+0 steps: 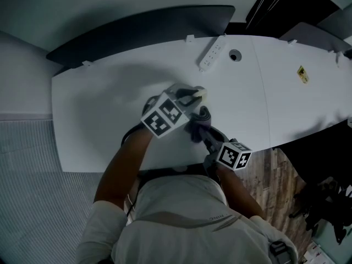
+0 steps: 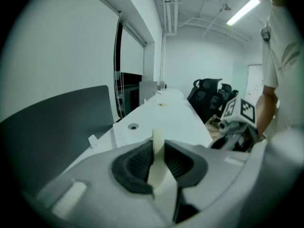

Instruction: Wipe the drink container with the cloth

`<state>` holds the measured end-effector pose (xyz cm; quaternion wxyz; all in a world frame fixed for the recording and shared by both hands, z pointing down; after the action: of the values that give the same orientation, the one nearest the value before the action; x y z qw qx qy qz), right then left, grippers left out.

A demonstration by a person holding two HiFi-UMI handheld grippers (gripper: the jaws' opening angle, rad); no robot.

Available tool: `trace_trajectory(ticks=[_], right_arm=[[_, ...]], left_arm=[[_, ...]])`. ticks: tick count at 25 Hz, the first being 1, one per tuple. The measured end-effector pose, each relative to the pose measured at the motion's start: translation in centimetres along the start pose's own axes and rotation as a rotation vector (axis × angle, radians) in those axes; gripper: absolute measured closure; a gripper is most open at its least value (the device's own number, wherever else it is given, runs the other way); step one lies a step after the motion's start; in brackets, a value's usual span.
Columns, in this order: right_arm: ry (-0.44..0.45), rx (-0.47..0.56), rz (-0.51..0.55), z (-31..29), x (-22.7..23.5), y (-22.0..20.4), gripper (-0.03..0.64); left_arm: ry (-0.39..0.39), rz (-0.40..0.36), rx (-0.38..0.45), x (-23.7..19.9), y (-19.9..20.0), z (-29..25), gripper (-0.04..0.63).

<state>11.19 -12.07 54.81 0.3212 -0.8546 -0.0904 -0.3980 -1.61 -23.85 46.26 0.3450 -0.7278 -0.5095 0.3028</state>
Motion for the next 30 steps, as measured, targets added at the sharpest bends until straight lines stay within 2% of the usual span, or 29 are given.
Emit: trace_trajectory(ticks=[2, 4, 6, 11, 16, 19, 22, 24, 28, 30], right_arm=[[-0.026, 0.107, -0.039, 1.7, -0.3, 1.1, 0.522], [-0.006, 0.199, -0.079, 2.5, -0.7, 2.5, 0.522], [0.029, 0.249, -0.117, 2.2, -1.0, 3.6, 0.522], [0.054, 0.228, -0.250, -0.7, -0.3, 4.7, 0.522], [-0.012, 0.165, -0.266, -3.2, 2.0, 4.0, 0.522], [-0.092, 0.103, -0.228, -4.5, 3.7, 3.1, 0.522], [-0.193, 0.039, -0.118, -5.6, 4.8, 2.5, 0.520], [-0.230, 0.010, -0.054, -6.3, 5.3, 2.2, 0.520], [-0.215, -0.033, 0.016, -6.9, 6.1, 1.9, 0.520], [-0.197, -0.020, 0.025, -6.0, 6.2, 2.7, 0.518]], left_arm=[[0.001, 0.001, 0.000, 0.0, 0.0, 0.1, 0.526], [0.004, 0.001, 0.002, 0.1, -0.1, 0.1, 0.526], [0.007, 0.001, 0.005, 0.1, -0.1, 0.0, 0.526], [0.004, 0.008, -0.008, 0.0, 0.0, 0.0, 0.526], [0.008, 0.020, -0.006, -0.3, 0.1, 0.1, 0.528], [0.006, 0.023, -0.001, -0.1, 0.0, 0.0, 0.528], [0.000, 0.014, -0.005, 0.0, 0.1, -0.1, 0.526], [0.002, 0.011, -0.006, 0.0, 0.2, 0.0, 0.526], [0.009, 0.012, 0.002, 0.1, 0.1, 0.1, 0.526], [0.011, 0.010, 0.001, 0.1, 0.0, 0.0, 0.526]])
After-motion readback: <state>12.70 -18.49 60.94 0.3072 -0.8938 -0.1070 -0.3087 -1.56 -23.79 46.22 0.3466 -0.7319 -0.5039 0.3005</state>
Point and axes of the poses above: the fingertips, and each gripper's own axes: z backward along the fingers, x to its right, y out of its top, the point moved 8 cm from there along z, backward along the fingers, and after that the axes turned 6 degrees about -y, right-handed, at the moved point
